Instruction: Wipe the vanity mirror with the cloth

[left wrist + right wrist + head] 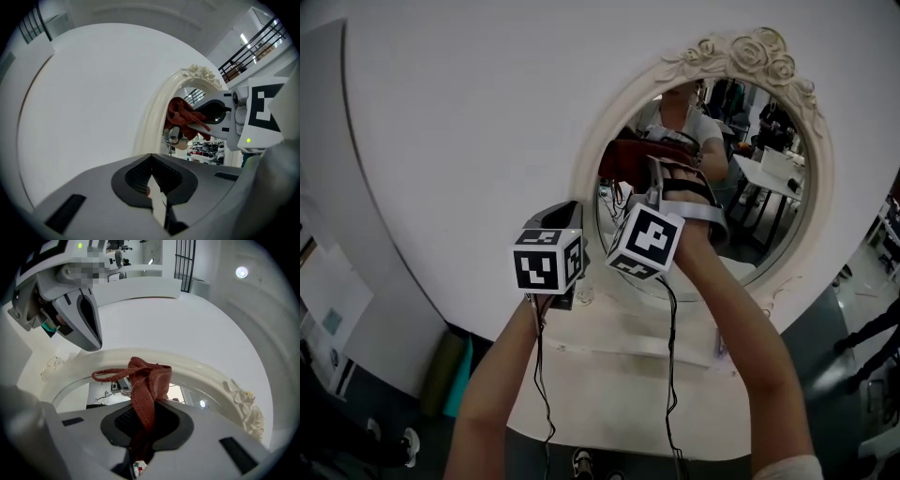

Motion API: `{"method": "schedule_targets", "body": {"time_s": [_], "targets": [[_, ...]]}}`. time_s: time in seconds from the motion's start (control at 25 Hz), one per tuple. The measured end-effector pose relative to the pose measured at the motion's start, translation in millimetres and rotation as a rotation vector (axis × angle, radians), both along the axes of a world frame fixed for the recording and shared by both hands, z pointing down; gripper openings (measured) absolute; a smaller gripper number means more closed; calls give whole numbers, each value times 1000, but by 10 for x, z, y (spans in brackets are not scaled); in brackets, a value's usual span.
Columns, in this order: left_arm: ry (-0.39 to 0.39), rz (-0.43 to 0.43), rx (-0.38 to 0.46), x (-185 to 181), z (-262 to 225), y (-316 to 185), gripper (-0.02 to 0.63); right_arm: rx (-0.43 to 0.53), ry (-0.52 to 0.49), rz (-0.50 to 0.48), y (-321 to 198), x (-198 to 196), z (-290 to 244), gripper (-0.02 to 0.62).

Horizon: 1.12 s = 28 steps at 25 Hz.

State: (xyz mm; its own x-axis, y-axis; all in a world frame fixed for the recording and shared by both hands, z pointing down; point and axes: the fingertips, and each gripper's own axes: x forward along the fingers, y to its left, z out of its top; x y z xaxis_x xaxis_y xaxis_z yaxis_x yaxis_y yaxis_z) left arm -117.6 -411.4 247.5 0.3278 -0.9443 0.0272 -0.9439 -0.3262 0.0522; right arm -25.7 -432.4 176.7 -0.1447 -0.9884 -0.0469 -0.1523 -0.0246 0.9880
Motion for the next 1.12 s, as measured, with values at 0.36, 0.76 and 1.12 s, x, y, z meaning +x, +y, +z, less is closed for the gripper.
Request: {"method": "schedule_targets", "body": {"time_s": [0.36,0.76,1.12], "targets": [[28,-14,-119,-140,910,37,6,-119,59,7,-25,-159,960,58],[57,-6,-217,-171,1866,162,6,-305,28,27,-15,-148,2193,58],[44,19,-265,-103,2232,235,6,-441,-23,52,40,-65,2838,58]]}}
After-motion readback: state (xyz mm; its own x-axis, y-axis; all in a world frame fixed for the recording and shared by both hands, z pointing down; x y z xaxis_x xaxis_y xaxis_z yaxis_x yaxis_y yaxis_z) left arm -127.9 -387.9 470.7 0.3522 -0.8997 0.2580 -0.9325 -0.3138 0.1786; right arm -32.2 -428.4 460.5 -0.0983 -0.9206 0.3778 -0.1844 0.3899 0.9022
